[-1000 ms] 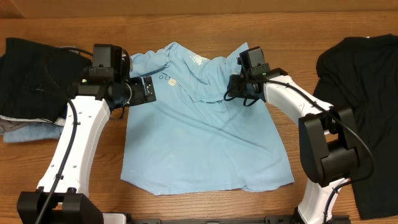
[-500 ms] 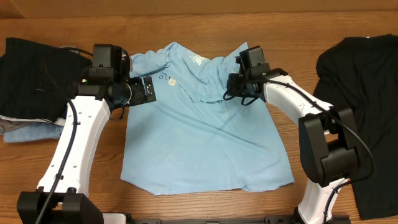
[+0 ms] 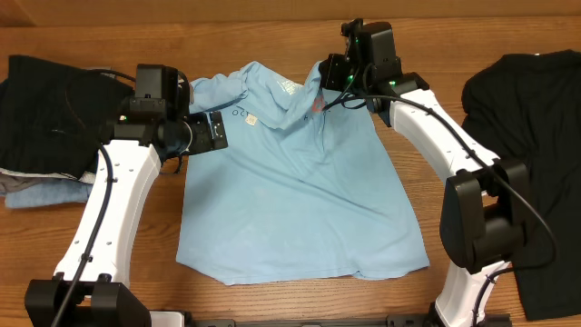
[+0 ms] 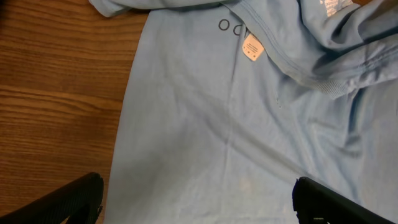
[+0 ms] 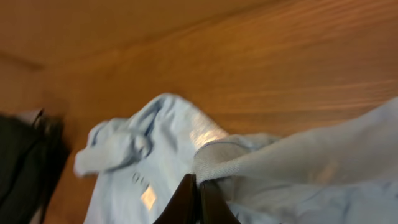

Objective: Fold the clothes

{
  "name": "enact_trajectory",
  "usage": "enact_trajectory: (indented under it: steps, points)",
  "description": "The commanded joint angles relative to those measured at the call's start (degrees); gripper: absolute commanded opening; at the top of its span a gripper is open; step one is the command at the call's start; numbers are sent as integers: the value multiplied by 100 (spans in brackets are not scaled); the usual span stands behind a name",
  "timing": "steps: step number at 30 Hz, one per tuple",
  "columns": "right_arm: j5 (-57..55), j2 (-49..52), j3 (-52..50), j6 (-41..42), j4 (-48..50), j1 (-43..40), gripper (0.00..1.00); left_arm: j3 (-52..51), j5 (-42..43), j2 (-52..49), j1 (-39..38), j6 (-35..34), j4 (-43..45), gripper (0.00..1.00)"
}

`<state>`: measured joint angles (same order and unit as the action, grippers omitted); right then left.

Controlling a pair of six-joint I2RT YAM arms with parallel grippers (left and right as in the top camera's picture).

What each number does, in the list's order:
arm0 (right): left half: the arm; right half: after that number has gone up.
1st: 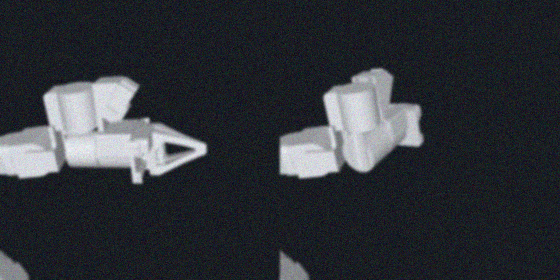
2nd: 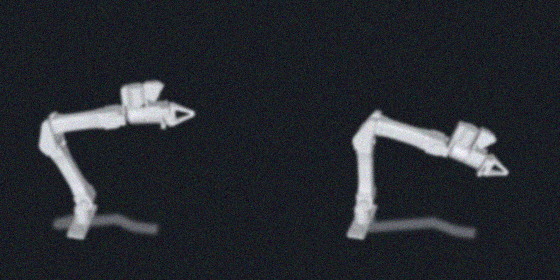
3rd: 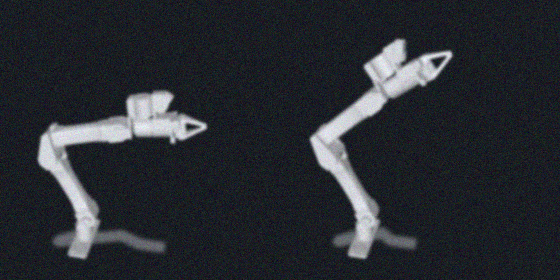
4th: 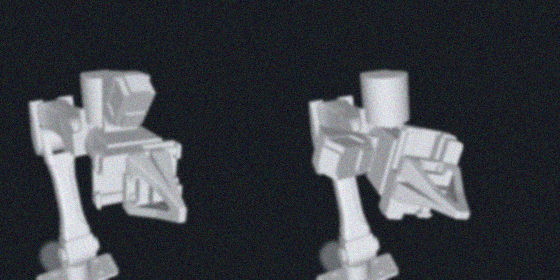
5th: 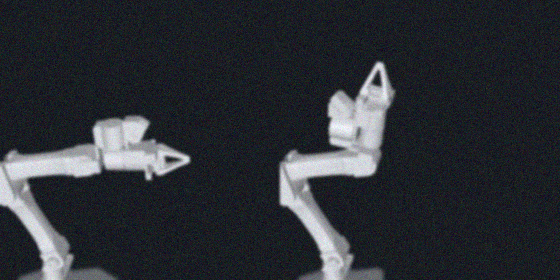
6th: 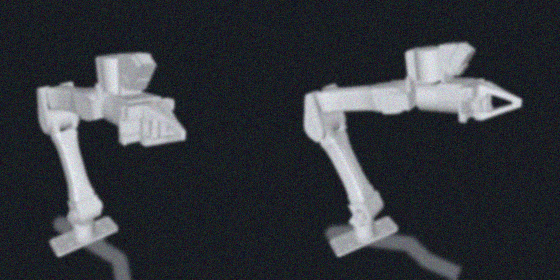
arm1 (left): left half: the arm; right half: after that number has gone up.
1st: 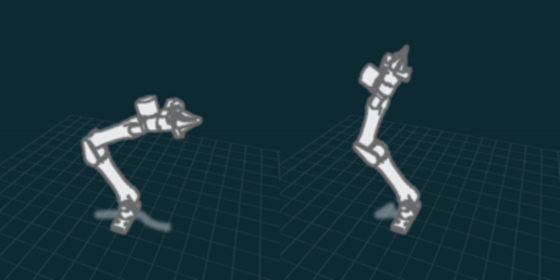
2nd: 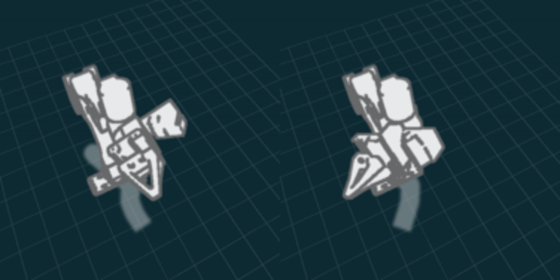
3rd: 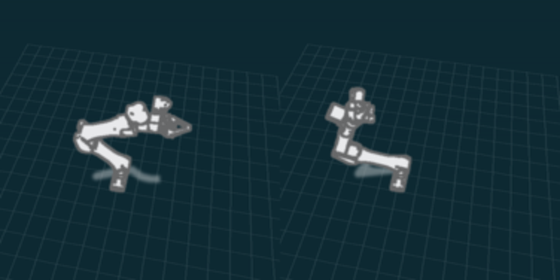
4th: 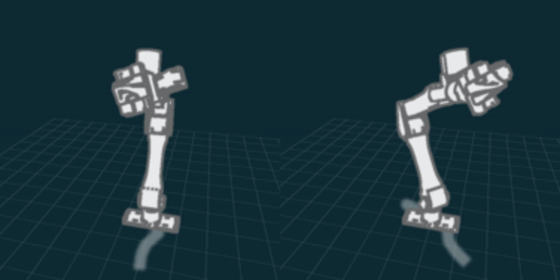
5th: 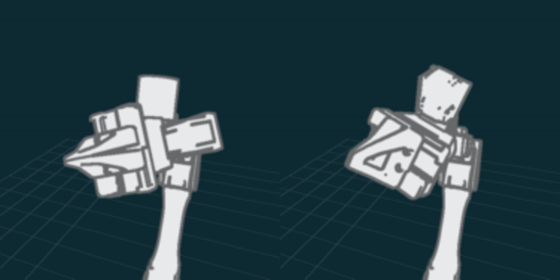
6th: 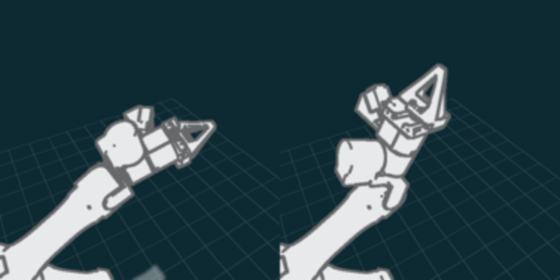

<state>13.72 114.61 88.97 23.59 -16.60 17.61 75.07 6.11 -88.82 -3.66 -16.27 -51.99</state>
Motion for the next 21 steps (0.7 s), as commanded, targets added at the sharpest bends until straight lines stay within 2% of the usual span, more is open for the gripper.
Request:
enact_trajectory:
  steps: [1, 11, 21]
  points:
    - [-1174, -149, 133, 197, 468, -48, 4, 105, -74, 76, -11, 107, 17, 100]
    - [-1770, 380, 133, 385, 1906, -315, 4, 105, -74, 76, -11, 107, 17, 100]
    - [-1740, 879, 140, 817, 2081, -1038, 4, 105, -74, 76, -11, 107, 17, 100]
